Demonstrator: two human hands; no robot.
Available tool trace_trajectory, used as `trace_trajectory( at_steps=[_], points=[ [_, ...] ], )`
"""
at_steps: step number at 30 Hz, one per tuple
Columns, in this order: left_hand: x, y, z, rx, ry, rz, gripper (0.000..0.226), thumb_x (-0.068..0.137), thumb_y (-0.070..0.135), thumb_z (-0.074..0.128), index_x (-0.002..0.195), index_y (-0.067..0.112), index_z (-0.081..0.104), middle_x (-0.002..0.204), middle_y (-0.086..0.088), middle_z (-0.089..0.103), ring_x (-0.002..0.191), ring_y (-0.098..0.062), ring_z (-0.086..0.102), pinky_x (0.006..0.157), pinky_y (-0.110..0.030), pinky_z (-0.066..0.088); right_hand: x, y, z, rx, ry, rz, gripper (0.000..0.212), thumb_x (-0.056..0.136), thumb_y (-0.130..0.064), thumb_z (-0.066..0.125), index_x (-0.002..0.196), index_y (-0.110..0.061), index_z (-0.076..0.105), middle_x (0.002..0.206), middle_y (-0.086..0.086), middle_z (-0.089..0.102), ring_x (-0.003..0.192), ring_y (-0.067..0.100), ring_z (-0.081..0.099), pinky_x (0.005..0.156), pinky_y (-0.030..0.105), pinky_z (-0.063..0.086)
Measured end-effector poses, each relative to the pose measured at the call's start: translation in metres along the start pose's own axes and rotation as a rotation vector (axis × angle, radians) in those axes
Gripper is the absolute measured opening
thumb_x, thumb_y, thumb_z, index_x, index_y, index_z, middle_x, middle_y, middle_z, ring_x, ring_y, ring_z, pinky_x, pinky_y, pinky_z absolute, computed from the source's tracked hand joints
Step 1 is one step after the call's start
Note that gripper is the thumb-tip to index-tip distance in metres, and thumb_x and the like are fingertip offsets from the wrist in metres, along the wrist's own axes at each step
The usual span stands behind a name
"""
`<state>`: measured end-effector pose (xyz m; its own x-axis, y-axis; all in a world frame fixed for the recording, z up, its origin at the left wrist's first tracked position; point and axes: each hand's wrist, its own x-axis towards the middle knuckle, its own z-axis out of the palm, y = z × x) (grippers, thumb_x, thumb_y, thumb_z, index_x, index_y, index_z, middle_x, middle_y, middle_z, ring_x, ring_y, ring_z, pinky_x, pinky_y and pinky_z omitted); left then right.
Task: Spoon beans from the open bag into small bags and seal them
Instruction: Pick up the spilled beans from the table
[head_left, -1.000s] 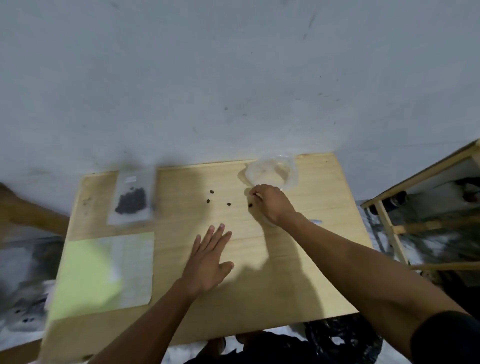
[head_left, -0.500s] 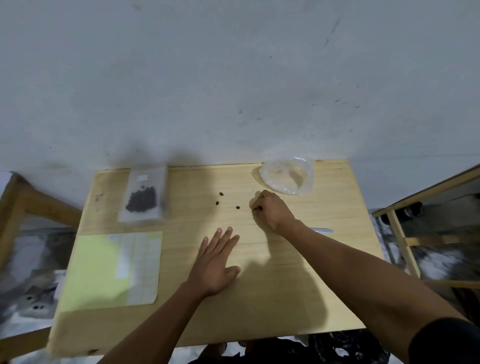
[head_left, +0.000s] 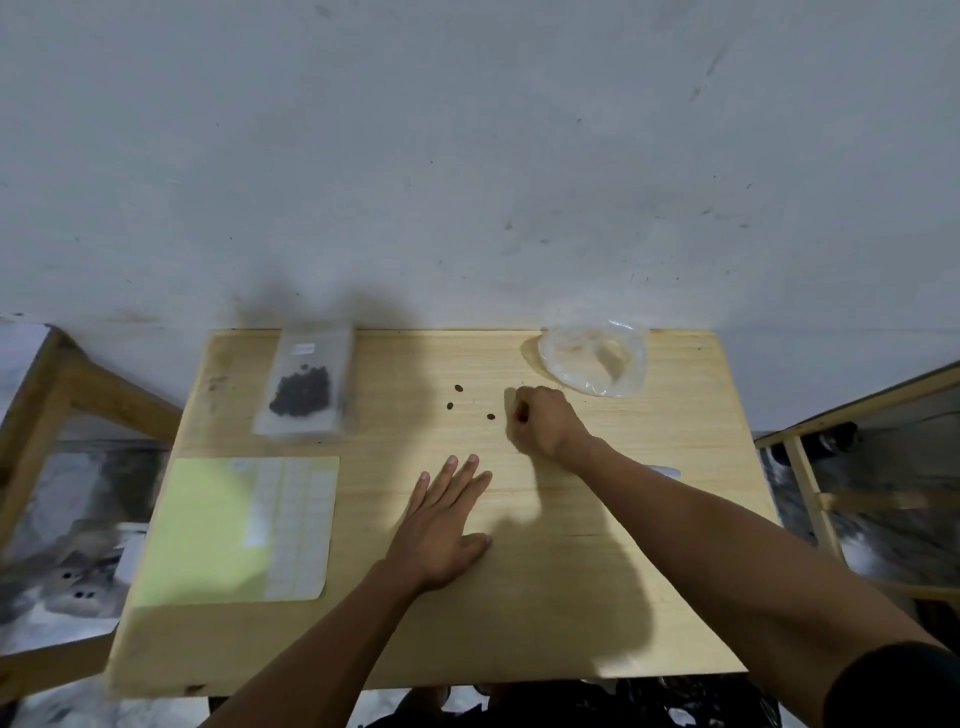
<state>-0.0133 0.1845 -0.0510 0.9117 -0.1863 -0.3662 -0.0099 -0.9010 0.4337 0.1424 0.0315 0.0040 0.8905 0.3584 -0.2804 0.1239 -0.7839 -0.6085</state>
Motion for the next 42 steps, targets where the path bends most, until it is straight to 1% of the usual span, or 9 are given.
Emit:
trace_trajectory(
  at_steps=[3, 7, 12, 16, 21, 26, 30, 35, 42],
  points=[
    [0.000, 0.000, 0.000, -0.010, -0.002, -0.002, 0.079, 0.088, 0.050, 0.047, 0.154, 0.037, 0.006, 0.159, 0.021, -0.017, 0.143, -0.002, -0.026, 0.121, -0.037, -0.011, 0.000, -0.008, -0.009, 0.735, 0.062, 0.326, 0.018, 0.082, 0.004, 0.064, 0.075, -0.013, 0.062, 0.066, -0.003, 0.062, 0.051, 0.003, 0.057, 0.050, 0.018, 0.049],
    [0.000, -0.001, 0.000, -0.013, -0.009, -0.001, 0.080, 0.087, 0.050, 0.047, 0.154, 0.037, 0.005, 0.159, 0.021, -0.017, 0.143, -0.002, -0.027, 0.120, -0.037, -0.012, -0.007, -0.014, -0.019, 1.712, 0.005, 0.453, 0.017, 0.090, 0.012, 0.052, 0.089, -0.004, 0.058, 0.073, 0.008, 0.056, 0.066, 0.015, 0.056, 0.056, 0.016, 0.054],
    [0.000, 0.001, -0.003, -0.023, -0.017, -0.005, 0.080, 0.087, 0.049, 0.048, 0.154, 0.037, 0.005, 0.159, 0.021, -0.017, 0.143, -0.002, -0.027, 0.120, -0.037, -0.012, -0.011, -0.017, -0.018, 2.040, -0.084, 0.401, 0.014, 0.076, 0.004, 0.047, 0.079, -0.006, 0.057, 0.075, 0.011, 0.053, 0.068, 0.020, 0.052, 0.055, 0.022, 0.048],
    [0.001, 0.002, -0.004, -0.017, -0.027, -0.006, 0.081, 0.087, 0.048, 0.049, 0.154, 0.038, 0.005, 0.159, 0.021, -0.017, 0.143, -0.001, -0.028, 0.120, -0.036, -0.014, -0.008, -0.017, -0.018, 1.868, -0.070, 0.473, 0.012, 0.085, -0.006, 0.047, 0.079, -0.007, 0.057, 0.073, 0.008, 0.053, 0.066, 0.018, 0.050, 0.055, 0.021, 0.043],
    [0.000, 0.002, -0.003, -0.024, -0.020, -0.006, 0.080, 0.087, 0.048, 0.049, 0.154, 0.038, 0.005, 0.159, 0.021, -0.017, 0.142, -0.001, -0.028, 0.120, -0.037, -0.012, -0.008, -0.018, -0.001, 0.809, 0.006, 0.426, 0.016, 0.090, -0.007, 0.062, 0.076, -0.015, 0.060, 0.068, -0.003, 0.056, 0.060, 0.010, 0.049, 0.054, 0.020, 0.040],
    [-0.002, -0.003, -0.005, 0.003, -0.024, 0.022, 0.078, 0.088, 0.044, 0.048, 0.154, 0.038, 0.007, 0.159, 0.020, -0.017, 0.144, -0.003, -0.025, 0.121, -0.037, -0.009, -0.004, -0.014, 0.018, 0.442, 0.051, 0.316, 0.005, 0.086, -0.015, 0.063, 0.089, -0.016, 0.060, 0.092, -0.007, 0.063, 0.084, 0.012, 0.057, 0.076, 0.022, 0.041],
    [-0.009, -0.011, -0.009, 0.018, -0.031, 0.054, 0.073, 0.090, 0.039, 0.046, 0.153, 0.039, 0.009, 0.160, 0.020, -0.014, 0.145, -0.003, -0.022, 0.121, -0.034, -0.009, 0.006, -0.017, 0.029, 0.296, 0.039, 0.248, 0.013, 0.088, -0.010, 0.056, 0.100, -0.008, 0.059, 0.094, -0.003, 0.063, 0.084, 0.016, 0.056, 0.064, 0.009, 0.039],
    [-0.019, -0.019, -0.010, 0.001, -0.022, 0.059, 0.070, 0.093, 0.039, 0.047, 0.153, 0.039, 0.011, 0.160, 0.020, -0.011, 0.145, -0.001, -0.022, 0.120, -0.031, -0.011, 0.012, -0.011, 0.043, 0.137, 0.008, 0.168, 0.009, 0.080, -0.004, 0.048, 0.078, -0.009, 0.055, 0.078, 0.007, 0.066, 0.077, 0.028, 0.062, 0.072, 0.041, 0.052],
    [-0.021, -0.023, -0.013, -0.005, -0.015, 0.084, 0.069, 0.093, 0.038, 0.047, 0.153, 0.039, 0.012, 0.160, 0.020, -0.009, 0.146, -0.001, -0.020, 0.119, -0.028, -0.013, 0.001, -0.023, 0.039, 0.450, 0.069, 0.295, 0.016, 0.090, -0.018, 0.050, 0.084, -0.006, 0.057, 0.075, -0.002, 0.058, 0.066, 0.011, 0.050, 0.060, 0.021, 0.041]
  ],
)
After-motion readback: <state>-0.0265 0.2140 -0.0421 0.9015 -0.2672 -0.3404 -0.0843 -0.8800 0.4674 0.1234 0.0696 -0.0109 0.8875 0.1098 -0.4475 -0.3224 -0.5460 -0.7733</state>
